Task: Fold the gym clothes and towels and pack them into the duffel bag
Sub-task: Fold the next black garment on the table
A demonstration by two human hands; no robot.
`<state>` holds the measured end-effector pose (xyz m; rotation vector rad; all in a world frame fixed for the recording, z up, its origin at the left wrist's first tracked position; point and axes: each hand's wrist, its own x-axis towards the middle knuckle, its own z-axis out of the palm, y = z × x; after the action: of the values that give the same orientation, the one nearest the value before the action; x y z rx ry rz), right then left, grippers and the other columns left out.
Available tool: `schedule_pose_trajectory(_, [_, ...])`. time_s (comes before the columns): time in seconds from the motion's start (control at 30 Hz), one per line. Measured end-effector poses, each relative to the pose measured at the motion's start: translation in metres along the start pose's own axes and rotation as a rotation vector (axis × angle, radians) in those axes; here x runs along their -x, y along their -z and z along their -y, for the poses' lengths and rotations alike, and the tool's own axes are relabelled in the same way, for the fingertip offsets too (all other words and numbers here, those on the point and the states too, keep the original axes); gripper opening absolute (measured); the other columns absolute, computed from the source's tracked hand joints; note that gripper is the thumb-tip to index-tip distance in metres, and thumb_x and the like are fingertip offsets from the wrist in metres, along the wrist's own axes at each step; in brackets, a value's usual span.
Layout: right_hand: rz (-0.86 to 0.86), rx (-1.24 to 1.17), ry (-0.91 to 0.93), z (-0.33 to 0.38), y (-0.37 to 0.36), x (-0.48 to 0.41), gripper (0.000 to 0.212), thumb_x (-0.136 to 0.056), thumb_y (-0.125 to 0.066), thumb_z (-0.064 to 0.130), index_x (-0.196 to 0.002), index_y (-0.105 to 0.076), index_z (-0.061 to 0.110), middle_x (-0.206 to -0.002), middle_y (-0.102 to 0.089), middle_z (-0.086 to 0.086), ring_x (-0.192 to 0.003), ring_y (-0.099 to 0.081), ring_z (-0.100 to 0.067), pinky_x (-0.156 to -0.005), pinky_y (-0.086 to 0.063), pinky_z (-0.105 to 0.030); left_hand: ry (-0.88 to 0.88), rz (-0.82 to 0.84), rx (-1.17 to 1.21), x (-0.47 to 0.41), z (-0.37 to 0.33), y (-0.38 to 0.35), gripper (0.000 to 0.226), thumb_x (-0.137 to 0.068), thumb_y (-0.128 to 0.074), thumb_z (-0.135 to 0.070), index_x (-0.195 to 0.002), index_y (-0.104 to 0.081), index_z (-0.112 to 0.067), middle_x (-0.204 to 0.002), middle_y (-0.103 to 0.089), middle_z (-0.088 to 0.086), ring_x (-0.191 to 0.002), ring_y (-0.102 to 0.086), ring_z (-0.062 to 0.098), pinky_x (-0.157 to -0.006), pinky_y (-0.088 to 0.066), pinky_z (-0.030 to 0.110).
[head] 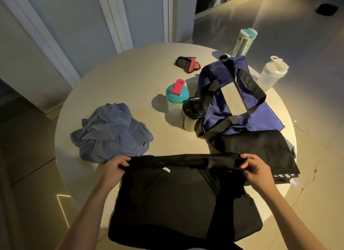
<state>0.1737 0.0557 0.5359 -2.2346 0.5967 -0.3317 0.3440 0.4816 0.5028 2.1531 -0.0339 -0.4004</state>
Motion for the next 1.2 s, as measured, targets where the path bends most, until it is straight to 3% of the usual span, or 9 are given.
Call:
schedule_pose_trajectory(0.13, [0.112,0.191,-0.004,-0.007,-0.002,0.013,0.042,-0.062,-0.061,-0.014,-0.058,-0.069,0.027,-0.108,-0.066,-0.012,-0.101,-0.060,-0.027,-0.081,-0.036,-0.010,-0.135,0.069,-0.361,0.012,0.019,0.002,0.059,-0.072,-0.053,0.020,-0.057,-0.059,-0.037,-0.119,-0.062,-0.003,-0.108,-0.057,0.017,-0.092,-0.044,0.030])
schedule_pose_trajectory(0.23, [0.165,0.371,0.005,-0.005,-0.004,0.015,0.016,-0.073,-0.060,0.009,-0.068,-0.074,0.016,-0.117,-0.065,-0.002,-0.098,-0.053,-0.028,-0.080,-0.041,-0.029,-0.124,0.148,-0.521,0.014,0.018,0.002,0.054,-0.081,-0.055,0.004,-0.059,-0.060,-0.045,-0.131,-0.056,-0.009,-0.122,-0.050,0.016,-0.105,-0.038,0.037])
schedule_pose_trajectory(0.4, [0.086,0.500,0.040,0.011,-0.002,0.005,0.021,-0.088,-0.056,0.025,-0.089,-0.075,0.014,-0.098,-0.067,0.002,-0.080,-0.048,-0.023,-0.066,-0.038,-0.033,-0.153,-0.009,-0.683,0.016,-0.004,-0.009,0.024,-0.092,-0.051,-0.017,-0.097,-0.071,-0.029,-0.120,-0.061,-0.012,-0.112,-0.048,0.014,-0.092,-0.037,0.034])
schedule_pose_trajectory(0.5, [0.155,0.606,0.099,0.020,-0.006,-0.007,0.031,-0.079,-0.064,0.008,-0.109,-0.069,0.015,-0.103,-0.062,-0.005,-0.087,-0.054,-0.030,-0.066,-0.037,-0.032,-0.204,-0.078,-0.729,0.008,-0.016,-0.017,0.027,-0.090,-0.056,-0.015,-0.115,-0.064,-0.021,-0.120,-0.060,-0.006,-0.112,-0.049,0.018,-0.089,-0.040,0.035])
schedule_pose_trajectory(0.67, [0.299,0.788,0.097,0.029,-0.011,-0.018,0.055,-0.083,-0.058,0.015,-0.136,-0.046,0.023,-0.130,-0.048,-0.003,-0.112,-0.051,-0.028,-0.074,-0.035,-0.032,-0.179,0.049,-0.918,-0.007,-0.025,-0.027,0.053,-0.087,-0.064,-0.025,-0.136,-0.043,-0.025,-0.139,-0.044,-0.007,-0.131,-0.036,0.018,-0.103,-0.035,0.034])
schedule_pose_trajectory(0.77, [0.364,0.880,0.089,0.032,-0.011,-0.022,0.056,-0.086,-0.054,0.020,-0.139,-0.038,0.026,-0.128,-0.050,0.001,-0.117,-0.048,-0.022,-0.079,-0.033,-0.031,-0.214,0.067,-1.117,-0.009,-0.031,-0.031,0.043,-0.089,-0.059,-0.030,-0.131,-0.046,-0.029,-0.130,-0.047,-0.006,-0.123,-0.040,0.018,-0.096,-0.034,0.031])
schedule_pose_trajectory(0.93, [0.385,0.898,0.118,0.030,-0.018,-0.017,0.038,-0.083,-0.053,0.015,-0.119,-0.057,0.024,-0.112,-0.062,0.001,-0.109,-0.055,-0.023,-0.071,-0.023,-0.029,-0.250,0.099,-1.141,-0.007,-0.026,-0.034,0.038,-0.091,-0.055,-0.027,-0.128,-0.048,-0.029,-0.127,-0.050,-0.006,-0.120,-0.042,0.017,-0.096,-0.034,0.030])
schedule_pose_trajectory(1.07, [0.299,0.927,0.183,0.029,-0.018,-0.010,0.025,-0.045,-0.080,0.004,-0.062,-0.068,0.018,-0.064,-0.060,-0.003,-0.063,-0.061,-0.030,-0.058,-0.026,-0.029,-0.223,0.070,-1.086,-0.005,-0.025,-0.033,0.037,-0.088,-0.061,-0.028,-0.123,-0.049,-0.028,-0.127,-0.052,-0.009,-0.121,-0.043,0.016,-0.096,-0.034,0.029])
schedule_pose_trajectory(1.2, [0.218,0.862,0.139,0.033,-0.007,-0.007,0.022,-0.050,-0.079,0.004,-0.064,-0.065,0.016,-0.070,-0.061,-0.003,-0.071,-0.056,-0.031,-0.061,-0.034,-0.032,-0.143,0.073,-1.092,-0.004,-0.026,-0.032,0.030,-0.087,-0.063,-0.031,-0.116,-0.055,-0.028,-0.119,-0.056,-0.008,-0.117,-0.045,0.015,-0.094,-0.034,0.029])
